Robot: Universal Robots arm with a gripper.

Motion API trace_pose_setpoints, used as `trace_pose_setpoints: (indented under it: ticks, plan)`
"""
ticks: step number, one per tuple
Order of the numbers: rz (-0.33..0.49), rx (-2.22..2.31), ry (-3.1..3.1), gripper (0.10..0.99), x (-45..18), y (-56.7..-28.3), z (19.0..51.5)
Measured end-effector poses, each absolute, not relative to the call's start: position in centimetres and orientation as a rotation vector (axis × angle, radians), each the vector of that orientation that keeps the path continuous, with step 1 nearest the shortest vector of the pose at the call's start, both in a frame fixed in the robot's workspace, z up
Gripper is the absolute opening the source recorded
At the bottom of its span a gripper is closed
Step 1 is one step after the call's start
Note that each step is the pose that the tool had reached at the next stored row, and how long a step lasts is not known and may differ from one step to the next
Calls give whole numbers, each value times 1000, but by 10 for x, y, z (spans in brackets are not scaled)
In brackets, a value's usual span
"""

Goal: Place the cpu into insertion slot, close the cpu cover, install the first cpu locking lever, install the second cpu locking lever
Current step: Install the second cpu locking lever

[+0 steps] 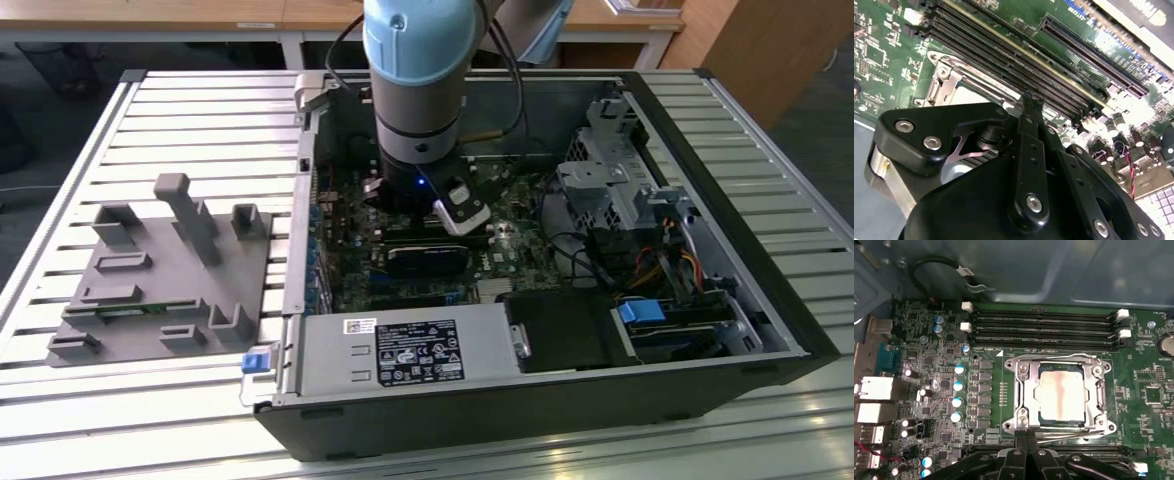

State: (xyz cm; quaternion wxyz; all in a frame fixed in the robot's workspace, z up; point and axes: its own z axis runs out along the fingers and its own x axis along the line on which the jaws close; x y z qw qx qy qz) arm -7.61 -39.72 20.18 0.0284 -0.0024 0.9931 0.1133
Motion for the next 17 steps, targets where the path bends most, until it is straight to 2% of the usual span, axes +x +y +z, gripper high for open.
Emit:
trace_pose_setpoints:
  ticks: [11, 17]
  plan:
    - [452, -5, 3051, 106, -81, -402, 196]
    - [481, -4, 3047, 106, -82, -403, 190]
